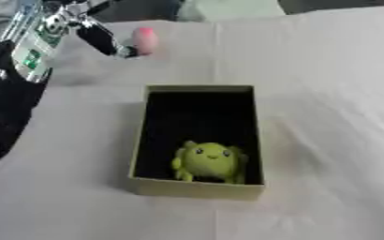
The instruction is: Pick up objects on the table and place them in the box.
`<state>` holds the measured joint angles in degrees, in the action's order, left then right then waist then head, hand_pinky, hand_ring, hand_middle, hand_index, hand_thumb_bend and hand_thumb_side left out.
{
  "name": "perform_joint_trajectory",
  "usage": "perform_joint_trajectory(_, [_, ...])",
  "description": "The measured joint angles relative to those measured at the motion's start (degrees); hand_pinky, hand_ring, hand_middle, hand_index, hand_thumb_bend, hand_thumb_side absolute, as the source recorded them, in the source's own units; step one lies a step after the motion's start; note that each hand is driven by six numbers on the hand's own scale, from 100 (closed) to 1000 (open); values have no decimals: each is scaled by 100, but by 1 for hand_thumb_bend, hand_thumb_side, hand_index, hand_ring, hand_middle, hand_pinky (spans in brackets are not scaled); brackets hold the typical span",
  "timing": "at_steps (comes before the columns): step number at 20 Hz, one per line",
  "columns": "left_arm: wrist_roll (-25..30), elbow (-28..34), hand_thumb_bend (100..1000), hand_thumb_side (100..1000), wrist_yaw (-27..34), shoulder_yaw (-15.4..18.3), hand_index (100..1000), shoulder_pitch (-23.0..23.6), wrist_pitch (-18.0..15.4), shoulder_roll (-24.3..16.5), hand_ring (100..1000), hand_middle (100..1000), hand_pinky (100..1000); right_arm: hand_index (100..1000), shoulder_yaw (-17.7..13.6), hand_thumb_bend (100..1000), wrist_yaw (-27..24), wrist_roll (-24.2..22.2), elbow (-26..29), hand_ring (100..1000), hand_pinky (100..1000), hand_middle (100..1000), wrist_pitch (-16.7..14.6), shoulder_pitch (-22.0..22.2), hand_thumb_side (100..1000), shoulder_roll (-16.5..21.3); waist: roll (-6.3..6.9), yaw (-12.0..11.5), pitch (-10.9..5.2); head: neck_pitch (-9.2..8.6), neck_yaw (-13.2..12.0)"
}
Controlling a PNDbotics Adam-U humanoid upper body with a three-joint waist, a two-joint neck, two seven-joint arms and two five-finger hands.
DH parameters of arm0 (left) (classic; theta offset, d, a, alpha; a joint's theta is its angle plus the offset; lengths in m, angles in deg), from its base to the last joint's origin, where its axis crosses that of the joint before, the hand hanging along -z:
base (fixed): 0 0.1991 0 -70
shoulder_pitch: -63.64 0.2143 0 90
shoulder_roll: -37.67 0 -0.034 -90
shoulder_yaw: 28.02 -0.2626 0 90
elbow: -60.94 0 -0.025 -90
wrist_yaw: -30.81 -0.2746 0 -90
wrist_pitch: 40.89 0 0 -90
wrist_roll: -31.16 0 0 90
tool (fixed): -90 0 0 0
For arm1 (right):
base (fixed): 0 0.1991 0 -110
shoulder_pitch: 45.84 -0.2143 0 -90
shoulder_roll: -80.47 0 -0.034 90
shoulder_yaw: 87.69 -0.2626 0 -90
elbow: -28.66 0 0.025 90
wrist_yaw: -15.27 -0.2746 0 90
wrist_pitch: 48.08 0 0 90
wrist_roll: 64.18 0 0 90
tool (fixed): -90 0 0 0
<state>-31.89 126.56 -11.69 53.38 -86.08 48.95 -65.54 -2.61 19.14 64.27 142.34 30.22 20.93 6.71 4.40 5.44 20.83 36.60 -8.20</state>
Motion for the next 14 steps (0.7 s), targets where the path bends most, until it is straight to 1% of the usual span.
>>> perform_joint_trajectory(2, [33, -191, 562, 133, -40, 90, 922, -92, 67, 20, 902, 869, 859, 786, 2, 259, -1, -11, 0, 721, 783, 669, 11, -39, 1000, 0, -1, 19, 15, -45, -50])
perform_joint_trajectory(5, [-11, -514, 525, 135, -52, 174, 922, -217, 90, 47, 899, 868, 858, 786, 12, 260, -2, -18, 0, 721, 783, 669, 18, -93, 1000, 0, -1, 64, 34, -93, -97])
perform_joint_trajectory(8, [-107, -758, 525, 135, -52, 210, 922, -278, 53, 59, 899, 868, 858, 786, 35, 260, -4, -27, 0, 721, 783, 669, 22, -107, 1000, 0, -1, 87, 52, -116, -129])
perform_joint_trajectory(9, [-138, -812, 429, 130, -52, 214, 928, -288, 36, 69, 902, 886, 864, 786, 36, 265, -5, -30, 0, 721, 783, 669, 23, -116, 1000, 0, -1, 88, 54, -123, -131])
perform_joint_trajectory(10, [-169, -860, 411, 113, -52, 225, 926, -292, 31, 71, 900, 882, 862, 786, 36, 266, -5, -32, 0, 721, 783, 669, 22, -126, 1000, 0, 1, 110, 69, -138, -133])
perform_joint_trajectory(12, [-246, -976, 409, 110, -55, 283, 925, -323, 42, 69, 899, 880, 861, 786, 37, 266, -5, -39, 0, 721, 783, 668, 16, -148, 1000, 0, 7, 238, 143, -149, -164])
perform_joint_trajectory(14, [-312, -1062, 409, 110, -61, 310, 925, -344, 47, 74, 899, 880, 861, 786, 37, 266, -5, -47, 0, 721, 783, 668, 10, -150, 1000, 0, 19, 266, 163, -163, -184])
